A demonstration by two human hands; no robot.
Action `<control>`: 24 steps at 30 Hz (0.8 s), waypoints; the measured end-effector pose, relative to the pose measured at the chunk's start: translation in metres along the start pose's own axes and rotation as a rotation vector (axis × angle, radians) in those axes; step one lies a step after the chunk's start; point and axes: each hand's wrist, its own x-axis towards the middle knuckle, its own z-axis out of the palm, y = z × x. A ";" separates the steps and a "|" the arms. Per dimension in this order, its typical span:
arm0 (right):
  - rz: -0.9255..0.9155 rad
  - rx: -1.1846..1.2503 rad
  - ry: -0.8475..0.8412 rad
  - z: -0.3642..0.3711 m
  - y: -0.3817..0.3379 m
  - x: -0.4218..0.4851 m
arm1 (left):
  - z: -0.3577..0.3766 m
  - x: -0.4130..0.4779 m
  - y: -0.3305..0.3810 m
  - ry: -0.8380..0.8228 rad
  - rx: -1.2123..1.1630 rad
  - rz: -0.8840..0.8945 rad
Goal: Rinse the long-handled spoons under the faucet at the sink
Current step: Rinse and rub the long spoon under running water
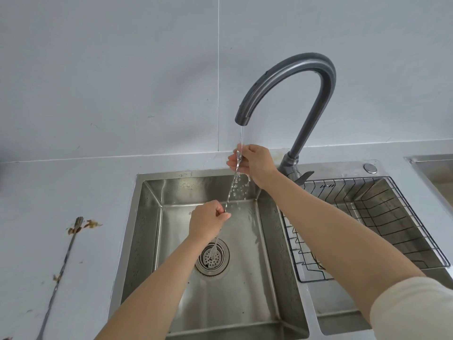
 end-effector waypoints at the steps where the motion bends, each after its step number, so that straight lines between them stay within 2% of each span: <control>1: -0.018 0.017 -0.014 0.000 -0.001 0.000 | 0.000 0.000 -0.001 0.002 0.001 -0.001; 5: -0.041 -0.024 0.022 0.001 -0.008 0.000 | -0.001 0.002 -0.002 0.021 -0.002 0.007; 10: -0.023 -0.275 0.007 0.004 -0.010 -0.003 | -0.003 0.005 0.001 0.042 -0.009 -0.004; 20: -0.007 0.150 -0.134 -0.005 -0.003 -0.007 | -0.001 0.002 0.003 -0.005 0.014 0.009; 24: 0.006 0.101 -0.165 -0.001 -0.004 -0.008 | -0.004 0.003 0.008 -0.025 0.015 0.009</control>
